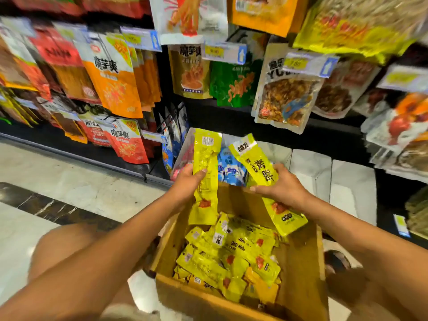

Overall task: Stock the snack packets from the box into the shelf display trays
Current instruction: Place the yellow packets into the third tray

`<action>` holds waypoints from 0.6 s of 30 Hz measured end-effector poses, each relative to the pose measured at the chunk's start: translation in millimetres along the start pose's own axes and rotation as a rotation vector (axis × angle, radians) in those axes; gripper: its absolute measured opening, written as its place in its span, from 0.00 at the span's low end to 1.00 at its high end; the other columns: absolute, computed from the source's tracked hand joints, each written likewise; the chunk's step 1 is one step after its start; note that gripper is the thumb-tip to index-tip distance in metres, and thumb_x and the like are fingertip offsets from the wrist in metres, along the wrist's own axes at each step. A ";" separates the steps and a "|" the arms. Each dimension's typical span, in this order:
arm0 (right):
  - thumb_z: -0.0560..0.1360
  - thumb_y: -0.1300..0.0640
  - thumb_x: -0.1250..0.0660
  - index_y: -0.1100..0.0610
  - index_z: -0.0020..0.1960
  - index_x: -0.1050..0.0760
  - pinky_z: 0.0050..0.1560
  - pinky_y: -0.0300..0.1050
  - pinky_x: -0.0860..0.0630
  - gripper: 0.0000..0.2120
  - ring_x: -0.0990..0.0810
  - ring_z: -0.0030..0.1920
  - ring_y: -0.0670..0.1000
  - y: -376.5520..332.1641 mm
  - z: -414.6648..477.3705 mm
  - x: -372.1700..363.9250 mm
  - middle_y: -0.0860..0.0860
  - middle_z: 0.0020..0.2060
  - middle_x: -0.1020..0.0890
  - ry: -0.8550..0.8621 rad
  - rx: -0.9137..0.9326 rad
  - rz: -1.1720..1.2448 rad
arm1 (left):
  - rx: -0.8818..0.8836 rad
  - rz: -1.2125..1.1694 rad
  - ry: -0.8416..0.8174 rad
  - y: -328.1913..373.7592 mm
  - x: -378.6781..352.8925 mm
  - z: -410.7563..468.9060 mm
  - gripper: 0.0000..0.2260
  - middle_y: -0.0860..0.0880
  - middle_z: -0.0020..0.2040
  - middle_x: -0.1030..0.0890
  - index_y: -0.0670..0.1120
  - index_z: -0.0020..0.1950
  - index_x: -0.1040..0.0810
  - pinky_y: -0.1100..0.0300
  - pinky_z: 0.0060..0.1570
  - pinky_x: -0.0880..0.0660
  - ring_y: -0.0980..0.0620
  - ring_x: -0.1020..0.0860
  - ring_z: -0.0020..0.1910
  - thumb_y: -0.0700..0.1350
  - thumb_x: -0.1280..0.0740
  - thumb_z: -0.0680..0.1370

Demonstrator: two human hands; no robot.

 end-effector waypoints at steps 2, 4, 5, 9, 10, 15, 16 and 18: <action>0.65 0.47 0.18 0.54 0.63 0.34 0.24 0.50 0.21 0.35 0.19 0.30 0.54 -0.2 -1.1 12.3 0.53 0.44 0.19 0.025 0.003 0.162 | 0.012 -0.051 -0.058 15.1 -7.8 7.1 0.09 0.47 0.57 0.14 0.50 0.61 0.20 0.43 0.63 0.22 0.44 0.17 0.59 0.41 0.37 0.85; 0.64 0.44 0.19 0.52 0.63 0.31 0.35 0.51 0.17 0.34 0.15 0.41 0.49 7.0 1.0 19.8 0.48 0.50 0.18 0.084 0.038 0.201 | 0.036 -0.079 -0.108 25.4 -18.0 15.4 0.10 0.46 0.59 0.14 0.50 0.62 0.20 0.39 0.66 0.25 0.44 0.18 0.61 0.42 0.37 0.85; 0.64 0.44 0.19 0.51 0.64 0.31 0.42 0.50 0.17 0.34 0.15 0.46 0.46 12.2 3.0 22.2 0.47 0.53 0.17 0.108 0.052 0.241 | 0.045 -0.107 -0.117 27.7 -22.7 19.3 0.10 0.45 0.60 0.15 0.49 0.64 0.20 0.38 0.67 0.26 0.42 0.18 0.62 0.43 0.36 0.84; 0.74 0.53 0.25 0.51 0.66 0.30 0.55 0.49 0.18 0.24 0.16 0.54 0.48 31.6 19.8 20.5 0.49 0.59 0.17 0.142 0.034 0.480 | 0.145 -0.290 -0.133 22.0 -41.8 30.8 0.17 0.41 0.64 0.17 0.48 0.71 0.24 0.37 0.65 0.25 0.38 0.19 0.63 0.52 0.39 0.85; 0.76 0.55 0.27 0.50 0.67 0.30 0.59 0.51 0.20 0.22 0.17 0.57 0.49 34.3 26.4 18.9 0.49 0.61 0.19 0.152 0.030 0.508 | 0.184 -0.324 -0.151 18.1 -46.4 32.4 0.19 0.41 0.64 0.17 0.49 0.71 0.24 0.39 0.64 0.24 0.38 0.18 0.62 0.56 0.41 0.85; 0.80 0.55 0.33 0.44 0.73 0.34 0.63 0.48 0.24 0.23 0.24 0.66 0.48 49.9 51.1 7.5 0.46 0.67 0.24 0.131 0.069 0.482 | 0.343 -0.449 -0.225 5.0 -60.9 48.0 0.24 0.40 0.64 0.19 0.48 0.59 0.15 0.35 0.70 0.31 0.37 0.21 0.61 0.64 0.40 0.80; 0.80 0.54 0.33 0.44 0.73 0.33 0.59 0.44 0.23 0.23 0.24 0.66 0.47 54.1 52.5 5.6 0.46 0.68 0.24 0.117 0.067 0.483 | 0.385 -0.470 -0.248 3.5 -62.5 50.5 0.23 0.39 0.64 0.20 0.47 0.58 0.15 0.36 0.70 0.32 0.38 0.22 0.60 0.62 0.38 0.78; 0.79 0.50 0.31 0.44 0.74 0.34 0.57 0.43 0.21 0.25 0.25 0.68 0.48 64.4 55.3 3.7 0.47 0.70 0.26 0.097 0.048 0.497 | 0.465 -0.515 -0.269 -2.0 -62.0 57.0 0.22 0.38 0.64 0.22 0.44 0.61 0.18 0.41 0.65 0.28 0.39 0.22 0.58 0.58 0.38 0.78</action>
Point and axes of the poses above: each hand's wrist, its own z-axis towards the middle knuckle, its own x-axis out of the back of the hand, y = z × x, the point moved 2 cm from there along z, towards the middle knuckle
